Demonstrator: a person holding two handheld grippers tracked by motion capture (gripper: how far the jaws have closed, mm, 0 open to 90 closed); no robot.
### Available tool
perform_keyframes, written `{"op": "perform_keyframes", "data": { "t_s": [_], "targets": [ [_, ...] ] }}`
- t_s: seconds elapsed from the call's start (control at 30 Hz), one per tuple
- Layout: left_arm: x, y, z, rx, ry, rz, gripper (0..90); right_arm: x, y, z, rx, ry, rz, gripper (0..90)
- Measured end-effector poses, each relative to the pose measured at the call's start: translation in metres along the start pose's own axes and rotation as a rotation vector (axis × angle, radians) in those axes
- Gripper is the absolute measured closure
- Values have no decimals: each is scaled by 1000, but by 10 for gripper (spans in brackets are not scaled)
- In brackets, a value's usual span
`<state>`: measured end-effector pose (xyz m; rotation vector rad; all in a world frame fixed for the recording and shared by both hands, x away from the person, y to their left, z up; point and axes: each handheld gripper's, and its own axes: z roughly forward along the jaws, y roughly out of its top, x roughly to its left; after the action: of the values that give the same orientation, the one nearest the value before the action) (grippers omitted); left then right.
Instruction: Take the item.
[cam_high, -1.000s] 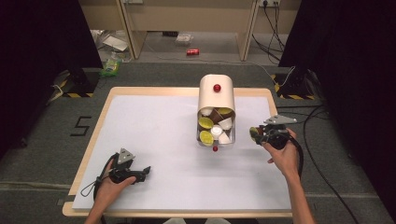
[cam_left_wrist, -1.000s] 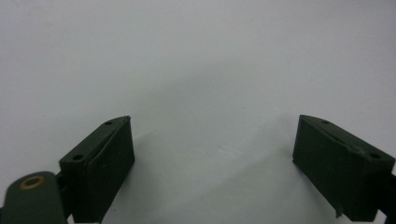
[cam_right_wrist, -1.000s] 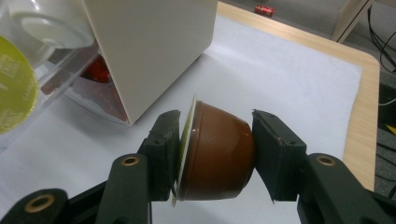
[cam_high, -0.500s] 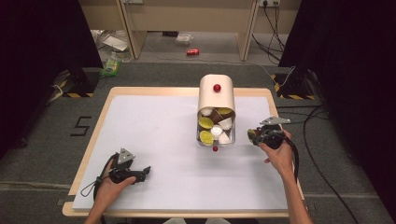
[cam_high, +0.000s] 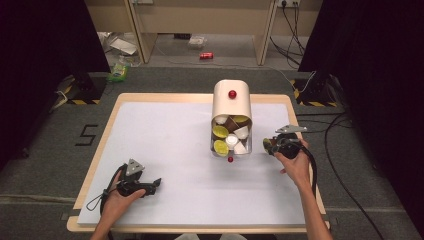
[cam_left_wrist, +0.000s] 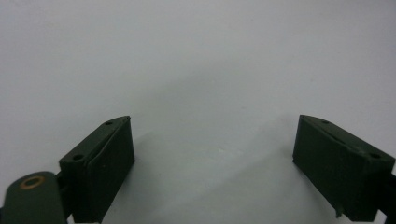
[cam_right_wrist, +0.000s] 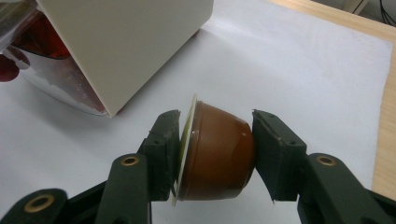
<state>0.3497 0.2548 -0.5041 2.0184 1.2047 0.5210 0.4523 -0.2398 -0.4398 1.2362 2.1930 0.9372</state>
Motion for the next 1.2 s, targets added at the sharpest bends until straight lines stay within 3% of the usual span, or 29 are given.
{"op": "perform_keyframes", "data": {
  "t_s": [0.6,1.2],
  "targets": [
    [0,0,0,0,0,0,118,9,6,21,20,20,-12,534],
    [0,0,0,0,0,0,118,10,6,37,33,29,10,532]
  ]
}}
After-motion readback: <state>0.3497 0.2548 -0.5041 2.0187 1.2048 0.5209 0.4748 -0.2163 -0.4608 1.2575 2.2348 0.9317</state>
